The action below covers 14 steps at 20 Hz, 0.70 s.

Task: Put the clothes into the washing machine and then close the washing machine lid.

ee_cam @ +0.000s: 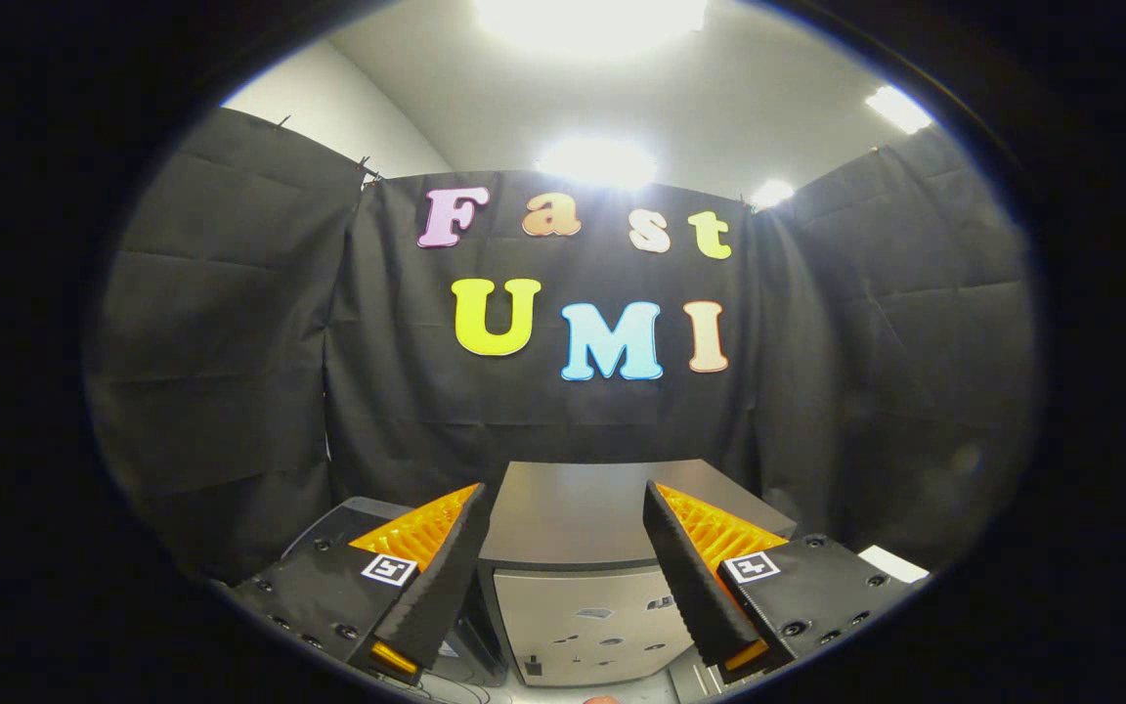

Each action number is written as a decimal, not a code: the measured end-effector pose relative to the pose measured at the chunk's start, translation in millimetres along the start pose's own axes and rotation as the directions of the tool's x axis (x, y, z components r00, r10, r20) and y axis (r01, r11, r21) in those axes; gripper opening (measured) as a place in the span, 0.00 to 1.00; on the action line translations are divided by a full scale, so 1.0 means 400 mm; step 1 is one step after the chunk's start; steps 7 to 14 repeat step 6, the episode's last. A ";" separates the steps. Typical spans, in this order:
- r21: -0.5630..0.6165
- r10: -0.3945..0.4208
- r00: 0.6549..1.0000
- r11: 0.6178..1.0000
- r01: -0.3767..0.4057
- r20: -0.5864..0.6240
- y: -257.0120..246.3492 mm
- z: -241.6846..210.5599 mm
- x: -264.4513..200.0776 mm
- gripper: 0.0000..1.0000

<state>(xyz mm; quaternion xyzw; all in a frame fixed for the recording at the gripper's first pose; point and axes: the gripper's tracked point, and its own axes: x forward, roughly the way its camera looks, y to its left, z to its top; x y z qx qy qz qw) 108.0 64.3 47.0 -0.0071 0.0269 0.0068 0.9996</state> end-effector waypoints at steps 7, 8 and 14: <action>0.020 0.010 1.000 1.000 -0.010 0.000 0.013 -0.006 0.004 0.98; 0.020 0.010 1.000 1.000 -0.010 0.000 0.013 -0.006 0.004 0.98; 0.020 0.010 1.000 1.000 -0.010 0.000 0.013 -0.006 0.004 0.98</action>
